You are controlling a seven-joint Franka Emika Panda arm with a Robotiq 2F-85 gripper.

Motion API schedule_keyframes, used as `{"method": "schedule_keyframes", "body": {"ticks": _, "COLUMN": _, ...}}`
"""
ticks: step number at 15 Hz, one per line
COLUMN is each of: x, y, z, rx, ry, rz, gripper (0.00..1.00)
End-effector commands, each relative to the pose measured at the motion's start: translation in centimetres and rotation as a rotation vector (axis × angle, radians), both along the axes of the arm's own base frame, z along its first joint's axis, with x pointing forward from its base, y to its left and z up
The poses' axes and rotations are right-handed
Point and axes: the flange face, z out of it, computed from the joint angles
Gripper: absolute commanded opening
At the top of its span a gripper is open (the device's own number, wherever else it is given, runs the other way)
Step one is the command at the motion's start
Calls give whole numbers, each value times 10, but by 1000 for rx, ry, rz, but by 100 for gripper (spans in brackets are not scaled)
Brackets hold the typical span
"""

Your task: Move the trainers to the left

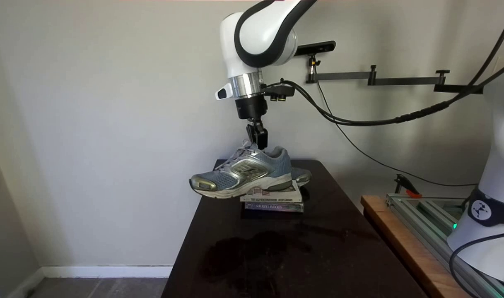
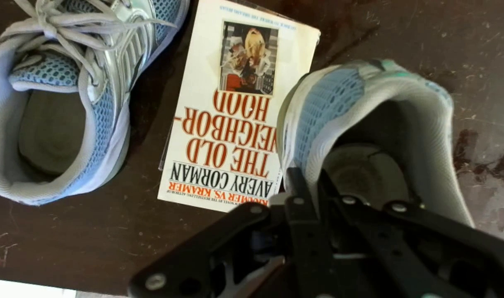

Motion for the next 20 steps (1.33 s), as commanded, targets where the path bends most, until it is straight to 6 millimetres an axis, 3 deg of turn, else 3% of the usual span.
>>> {"method": "schedule_keyframes", "body": {"ticks": 1, "x": 1, "y": 7, "z": -6, "rx": -22, "ry": 12, "rz": 145, "gripper": 2}}
{"method": "schedule_keyframes", "body": {"ticks": 6, "x": 16, "y": 26, "z": -21, "rx": -25, "ry": -17, "rz": 370, "gripper": 2}}
{"method": "schedule_keyframes", "body": {"ticks": 11, "x": 33, "y": 63, "z": -38, "rx": -40, "ry": -11, "rz": 596, "gripper": 2}}
{"method": "schedule_keyframes", "body": {"ticks": 20, "x": 42, "y": 105, "z": -55, "rx": -71, "ry": 9, "rz": 912, "gripper": 2}}
